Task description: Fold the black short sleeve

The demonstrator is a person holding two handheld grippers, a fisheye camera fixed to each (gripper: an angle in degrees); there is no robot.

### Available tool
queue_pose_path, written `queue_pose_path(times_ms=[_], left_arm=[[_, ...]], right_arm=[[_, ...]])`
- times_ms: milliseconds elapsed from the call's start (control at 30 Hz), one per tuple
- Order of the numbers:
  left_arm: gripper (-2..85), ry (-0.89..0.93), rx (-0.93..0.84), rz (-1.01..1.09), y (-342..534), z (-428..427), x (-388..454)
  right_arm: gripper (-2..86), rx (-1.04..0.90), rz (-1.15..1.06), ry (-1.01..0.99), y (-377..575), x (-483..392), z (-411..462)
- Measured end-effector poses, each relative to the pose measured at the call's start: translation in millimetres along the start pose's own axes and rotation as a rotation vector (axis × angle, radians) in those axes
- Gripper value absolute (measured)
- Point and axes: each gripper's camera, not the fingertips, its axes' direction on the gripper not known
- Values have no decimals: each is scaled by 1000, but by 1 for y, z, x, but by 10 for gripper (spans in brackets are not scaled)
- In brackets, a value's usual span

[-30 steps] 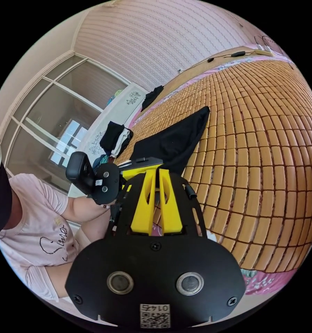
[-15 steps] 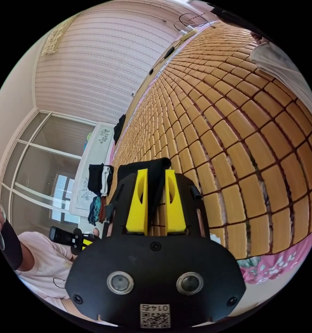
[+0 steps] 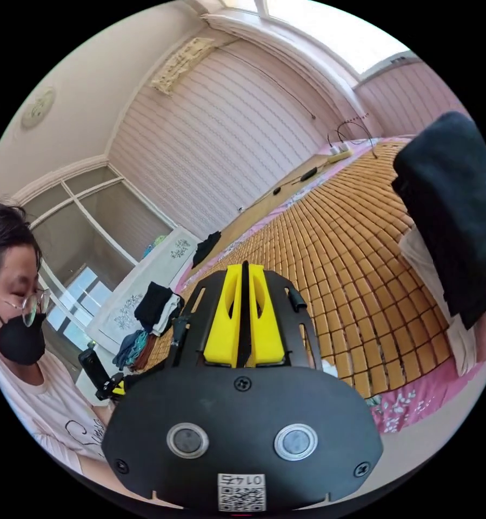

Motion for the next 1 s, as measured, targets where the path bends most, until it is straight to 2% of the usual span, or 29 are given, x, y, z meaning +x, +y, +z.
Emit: queue_pose_path(times_ms=[100, 233, 367, 433, 533, 667, 733, 900, 1000], left_arm=[[-9, -56, 91, -60, 10, -31, -29], [-9, -161, 129, -290, 31, -64, -88], [-7, -227, 63, -408, 44, -78, -129], [-2, -258, 36, -470, 53, -82, -151], [6, -289, 22, -555, 61, -94, -173], [15, -271, 30, -611, 66, -106, -189], [14, -344, -31, -633, 67, -108, -196], [-1, -551, -115, -640, 62, -119, -196], [0, -549, -66, -649, 66, -127, -198]], right_arm=[[11, -129, -123, 53, -23, -50, 35], [11, -435, -284, 192, -43, -119, 149], [12, -728, -403, 362, -23, -158, 269], [13, -799, -420, 423, -11, -168, 304], [18, -820, -416, 468, 1, -184, 334], [36, -754, -369, 466, -1, -201, 344], [43, -727, -358, 433, -3, -207, 343], [68, -700, -472, 433, 4, -225, 336], [104, -767, -584, 493, 20, -230, 339]])
